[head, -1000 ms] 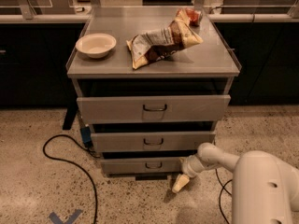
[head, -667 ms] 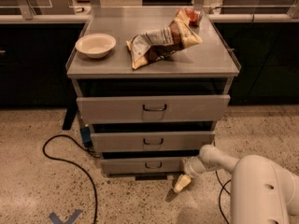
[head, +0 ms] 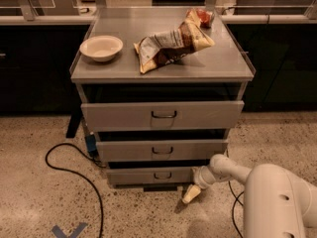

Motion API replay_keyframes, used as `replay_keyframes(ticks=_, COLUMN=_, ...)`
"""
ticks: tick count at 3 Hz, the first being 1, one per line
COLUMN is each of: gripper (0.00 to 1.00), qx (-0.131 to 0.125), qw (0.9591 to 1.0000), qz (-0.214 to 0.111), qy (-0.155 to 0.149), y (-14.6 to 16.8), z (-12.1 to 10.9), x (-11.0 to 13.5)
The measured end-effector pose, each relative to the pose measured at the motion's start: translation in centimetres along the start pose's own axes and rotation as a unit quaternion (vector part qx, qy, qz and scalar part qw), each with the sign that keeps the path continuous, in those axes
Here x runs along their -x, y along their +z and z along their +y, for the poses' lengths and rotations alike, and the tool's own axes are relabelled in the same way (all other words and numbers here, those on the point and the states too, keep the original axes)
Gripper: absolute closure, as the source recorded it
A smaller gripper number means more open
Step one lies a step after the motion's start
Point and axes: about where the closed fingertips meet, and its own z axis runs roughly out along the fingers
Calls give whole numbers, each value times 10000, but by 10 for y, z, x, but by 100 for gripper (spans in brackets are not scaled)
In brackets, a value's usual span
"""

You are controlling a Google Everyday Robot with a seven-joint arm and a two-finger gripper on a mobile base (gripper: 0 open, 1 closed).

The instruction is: Open bottom drawer

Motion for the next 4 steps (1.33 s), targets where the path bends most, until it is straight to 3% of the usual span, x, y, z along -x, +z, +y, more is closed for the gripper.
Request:
replay_keyframes(ticks=1, gripper=0, qx=-367, qw=9992, qz=139, qy=79, y=19, z=-9, x=-3)
replay_keyframes(ticks=2, gripper=0, qx=-724, qw=9973, qz=16, qy=121, y=19, z=-27, x=3)
replay_keyframes(ticks=4, gripper=0, qx=-517, qw=9985, qz=46, qy=167, y=59, z=-30, x=9)
